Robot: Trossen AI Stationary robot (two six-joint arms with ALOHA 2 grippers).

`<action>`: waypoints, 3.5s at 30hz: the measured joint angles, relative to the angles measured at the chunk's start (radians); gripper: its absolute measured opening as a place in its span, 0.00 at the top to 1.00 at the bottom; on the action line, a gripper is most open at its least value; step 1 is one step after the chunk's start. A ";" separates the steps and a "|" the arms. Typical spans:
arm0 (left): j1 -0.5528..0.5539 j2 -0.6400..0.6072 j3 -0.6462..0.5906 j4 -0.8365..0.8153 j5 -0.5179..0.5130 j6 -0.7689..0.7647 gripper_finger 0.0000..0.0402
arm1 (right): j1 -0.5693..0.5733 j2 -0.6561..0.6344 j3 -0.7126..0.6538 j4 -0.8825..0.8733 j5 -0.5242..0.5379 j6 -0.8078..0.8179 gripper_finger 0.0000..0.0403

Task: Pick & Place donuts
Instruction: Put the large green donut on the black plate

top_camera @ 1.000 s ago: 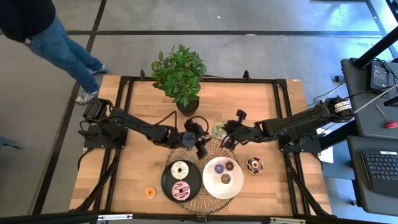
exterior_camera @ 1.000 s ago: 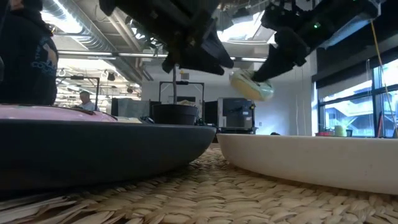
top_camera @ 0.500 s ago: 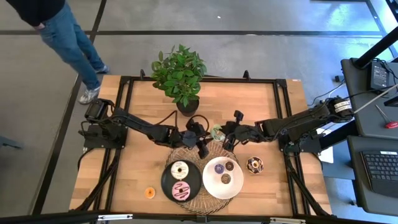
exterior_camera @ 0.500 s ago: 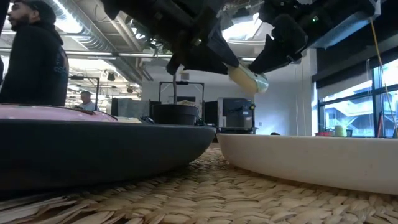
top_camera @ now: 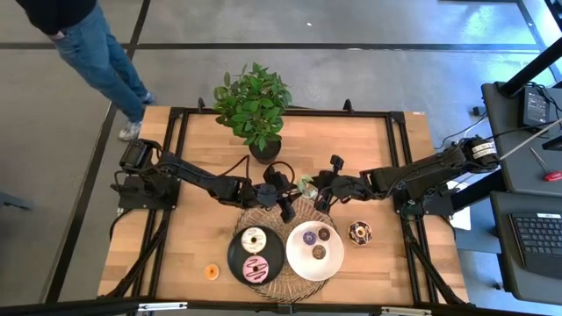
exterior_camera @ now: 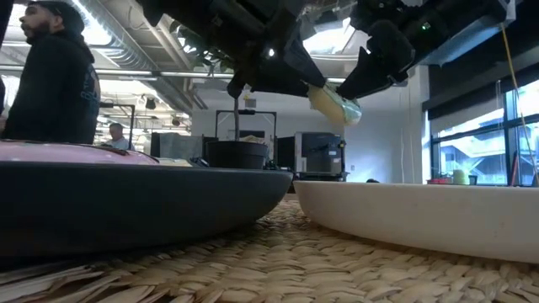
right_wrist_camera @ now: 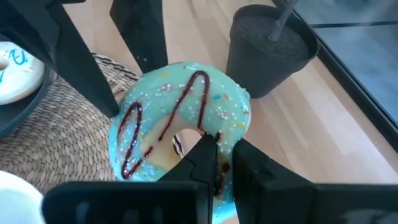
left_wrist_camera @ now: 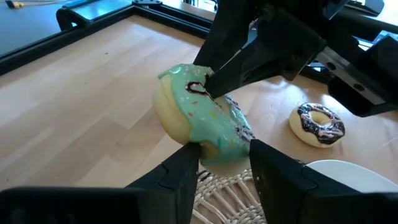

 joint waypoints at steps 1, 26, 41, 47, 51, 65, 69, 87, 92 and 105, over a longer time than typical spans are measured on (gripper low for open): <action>0.000 0.000 0.000 0.000 0.003 0.000 0.64 | 0.000 0.000 0.000 0.000 0.000 -0.004 0.90; 0.001 0.000 0.000 -0.037 -0.057 0.000 0.47 | 0.000 0.000 0.000 0.014 -0.004 -0.005 0.90; 0.002 0.000 0.000 -0.038 -0.085 0.008 0.75 | 0.000 0.000 0.000 0.023 -0.003 -0.004 0.90; 0.001 0.000 0.000 -0.039 -0.081 0.010 0.85 | 0.000 0.000 0.000 0.022 -0.041 -0.026 0.90; 0.001 0.000 0.000 -0.041 -0.079 0.010 0.90 | 0.002 0.000 0.000 0.022 -0.049 -0.078 0.86; -0.015 -0.112 0.001 -0.250 0.010 -0.038 0.93 | 0.069 -0.091 0.179 -0.375 0.090 -0.029 0.53; -0.052 -0.185 0.001 -0.376 0.165 -0.087 0.94 | 0.099 -0.154 0.129 -0.384 0.092 0.002 0.52; -0.295 -0.229 0.000 -0.505 0.519 -0.538 0.94 | 0.101 -0.211 0.010 -0.293 0.095 0.077 0.52; -0.347 -0.229 0.000 -0.521 0.477 -0.593 0.94 | 0.101 -0.211 0.010 -0.291 0.095 0.077 0.52; -0.315 -0.127 0.000 -0.474 0.408 -0.800 0.94 | 0.101 -0.210 0.010 -0.292 0.095 0.095 0.52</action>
